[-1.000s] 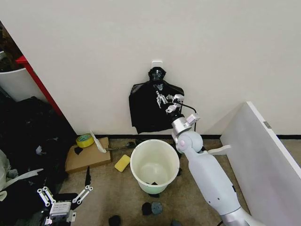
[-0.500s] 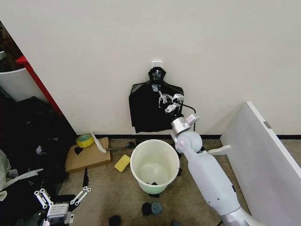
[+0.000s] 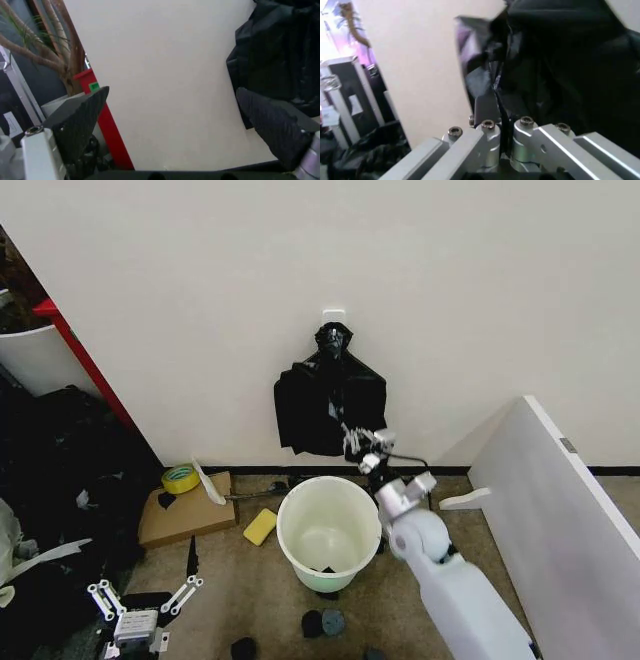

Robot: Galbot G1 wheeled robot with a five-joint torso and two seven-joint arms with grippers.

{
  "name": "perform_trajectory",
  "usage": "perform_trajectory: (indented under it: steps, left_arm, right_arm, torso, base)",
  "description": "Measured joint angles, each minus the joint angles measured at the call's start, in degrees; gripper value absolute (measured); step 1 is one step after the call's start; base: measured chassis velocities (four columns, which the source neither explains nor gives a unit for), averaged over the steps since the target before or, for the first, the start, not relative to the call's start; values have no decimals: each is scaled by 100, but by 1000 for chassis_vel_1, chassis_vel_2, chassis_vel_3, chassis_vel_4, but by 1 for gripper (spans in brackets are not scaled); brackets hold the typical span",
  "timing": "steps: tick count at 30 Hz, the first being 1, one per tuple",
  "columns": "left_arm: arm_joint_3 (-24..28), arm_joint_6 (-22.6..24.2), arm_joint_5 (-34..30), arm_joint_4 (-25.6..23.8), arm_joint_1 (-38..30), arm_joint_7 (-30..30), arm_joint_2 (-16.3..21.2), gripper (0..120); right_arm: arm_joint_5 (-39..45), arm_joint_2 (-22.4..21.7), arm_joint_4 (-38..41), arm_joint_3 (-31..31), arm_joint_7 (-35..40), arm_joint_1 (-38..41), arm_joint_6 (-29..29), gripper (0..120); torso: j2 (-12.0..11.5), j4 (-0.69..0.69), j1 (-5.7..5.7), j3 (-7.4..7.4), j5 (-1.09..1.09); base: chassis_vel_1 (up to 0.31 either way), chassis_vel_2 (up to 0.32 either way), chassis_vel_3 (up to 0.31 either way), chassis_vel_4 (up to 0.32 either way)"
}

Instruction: Place the garbage bag over the trash bin.

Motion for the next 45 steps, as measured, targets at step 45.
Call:
perform_trajectory:
  steps: [45]
  left_arm:
    - [367, 116, -64, 180, -403, 19, 231, 100]
  right_arm:
    - [-2704, 271, 1032, 162, -359, -2598, 1496, 0]
  torso:
    - [0, 0, 1, 0, 0]
  base:
    - [0, 0, 0, 0]
